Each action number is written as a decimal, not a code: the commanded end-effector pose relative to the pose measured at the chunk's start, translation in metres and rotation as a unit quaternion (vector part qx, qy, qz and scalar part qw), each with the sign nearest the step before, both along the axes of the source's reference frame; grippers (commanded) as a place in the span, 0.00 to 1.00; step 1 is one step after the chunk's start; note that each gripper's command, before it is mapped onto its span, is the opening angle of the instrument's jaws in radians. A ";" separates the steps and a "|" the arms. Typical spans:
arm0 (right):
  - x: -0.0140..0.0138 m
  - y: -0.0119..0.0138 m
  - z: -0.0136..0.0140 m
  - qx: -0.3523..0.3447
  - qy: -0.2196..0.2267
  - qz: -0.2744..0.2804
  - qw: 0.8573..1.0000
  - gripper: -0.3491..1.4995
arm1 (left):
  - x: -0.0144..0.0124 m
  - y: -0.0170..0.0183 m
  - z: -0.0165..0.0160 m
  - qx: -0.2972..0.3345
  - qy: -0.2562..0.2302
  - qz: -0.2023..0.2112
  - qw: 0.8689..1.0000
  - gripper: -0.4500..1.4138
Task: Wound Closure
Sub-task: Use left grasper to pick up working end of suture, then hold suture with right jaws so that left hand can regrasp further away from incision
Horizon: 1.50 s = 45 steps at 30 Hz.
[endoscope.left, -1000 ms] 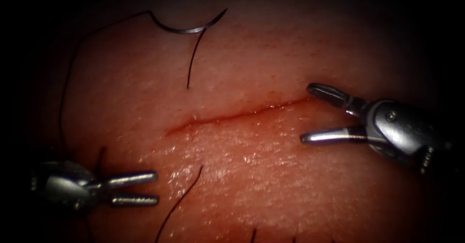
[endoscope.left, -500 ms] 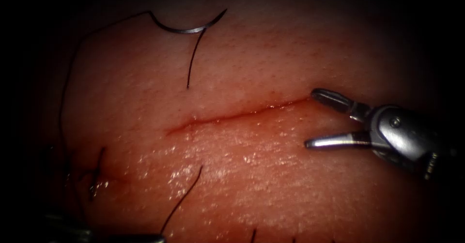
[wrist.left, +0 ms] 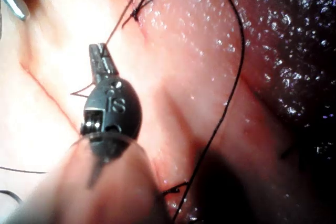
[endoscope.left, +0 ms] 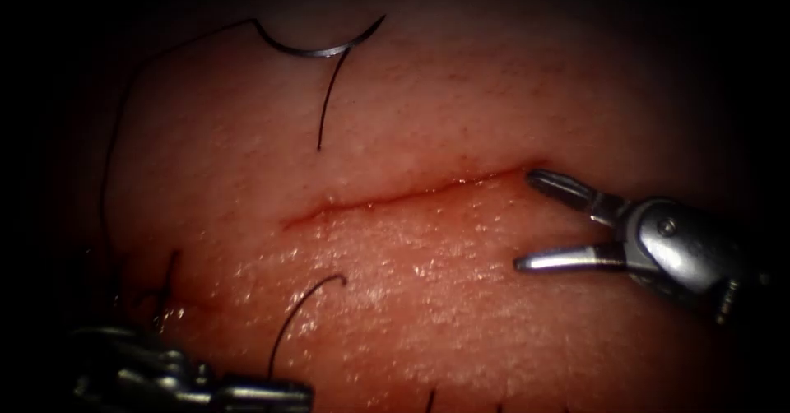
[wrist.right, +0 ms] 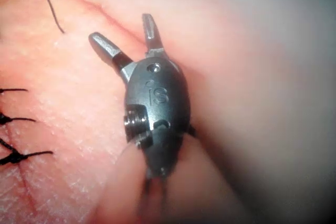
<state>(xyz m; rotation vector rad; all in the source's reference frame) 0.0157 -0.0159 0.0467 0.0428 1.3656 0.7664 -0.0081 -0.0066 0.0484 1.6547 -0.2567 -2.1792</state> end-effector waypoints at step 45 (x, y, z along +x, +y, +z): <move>0.0163 0.0008 -0.0032 -0.328 -0.026 -0.150 0.932 0.43 | -0.0034 0.0071 0.0027 0.007 -0.044 0.015 0.999 0.00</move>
